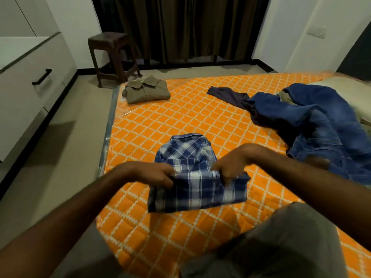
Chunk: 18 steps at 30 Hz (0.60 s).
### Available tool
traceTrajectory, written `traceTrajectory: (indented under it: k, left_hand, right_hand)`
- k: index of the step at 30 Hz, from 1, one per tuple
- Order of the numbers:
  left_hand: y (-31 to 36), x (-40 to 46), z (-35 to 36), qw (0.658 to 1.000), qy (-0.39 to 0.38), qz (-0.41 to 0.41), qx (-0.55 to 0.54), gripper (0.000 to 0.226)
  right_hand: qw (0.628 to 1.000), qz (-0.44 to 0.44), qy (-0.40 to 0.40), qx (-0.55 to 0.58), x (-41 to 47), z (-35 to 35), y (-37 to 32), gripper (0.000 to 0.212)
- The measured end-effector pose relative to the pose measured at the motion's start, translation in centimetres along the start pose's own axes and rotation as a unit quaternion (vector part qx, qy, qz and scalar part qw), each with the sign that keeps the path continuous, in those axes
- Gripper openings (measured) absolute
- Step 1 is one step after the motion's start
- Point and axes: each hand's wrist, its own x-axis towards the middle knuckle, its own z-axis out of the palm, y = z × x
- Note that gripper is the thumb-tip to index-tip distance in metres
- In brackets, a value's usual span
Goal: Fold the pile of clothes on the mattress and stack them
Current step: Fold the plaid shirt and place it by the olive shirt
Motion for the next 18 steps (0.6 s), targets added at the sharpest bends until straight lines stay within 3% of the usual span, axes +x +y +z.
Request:
traceTrajectory:
  k: [2, 5, 8, 11, 13, 14, 16, 18]
  left_hand:
    - [-1.4, 0.1, -2.4, 0.997, 0.078, 0.025, 0.0, 0.037]
    - [-3.8, 1.8, -5.0, 0.969, 0.242, 0.052, 0.013, 0.015]
    - [-6.2, 5.1, -6.3, 0.896, 0.443, 0.007, -0.014, 0.029]
    - [-8.2, 7.4, -5.3, 0.824, 0.563, -0.059, -0.019, 0.05]
    - [-9.2, 8.2, -3.2, 0.821, 0.56, -0.103, -0.031, 0.059]
    - [-9.7, 8.7, -1.9, 0.834, 0.533, -0.127, -0.057, 0.067]
    - [-11.4, 10.0, 0.7, 0.86, 0.46, -0.166, -0.146, 0.09]
    - [-12.0, 10.6, 2.2, 0.852, 0.418, -0.171, -0.265, 0.104]
  right_hand:
    - [0.999, 0.004, 0.035, -0.007, -0.2, -3.2, 0.2, 0.032]
    - [0.991, 0.042, 0.122, -0.046, 0.8, -7.7, 1.3, 0.034]
    - [0.96, 0.1, 0.248, -0.077, 4.1, -10.8, 3.2, 0.033]
    - [0.878, 0.125, 0.461, -0.024, 7.3, -9.4, 4.8, 0.043]
    - [0.831, 0.097, 0.548, 0.005, 9.8, -5.4, 5.1, 0.045]
    - [0.829, 0.084, 0.552, 0.021, 11.2, -2.8, 4.8, 0.05]
    - [0.863, 0.081, 0.498, 0.035, 14.1, 2.1, 3.5, 0.075]
    - [0.886, 0.097, 0.451, 0.046, 16.8, 5.7, 2.7, 0.085]
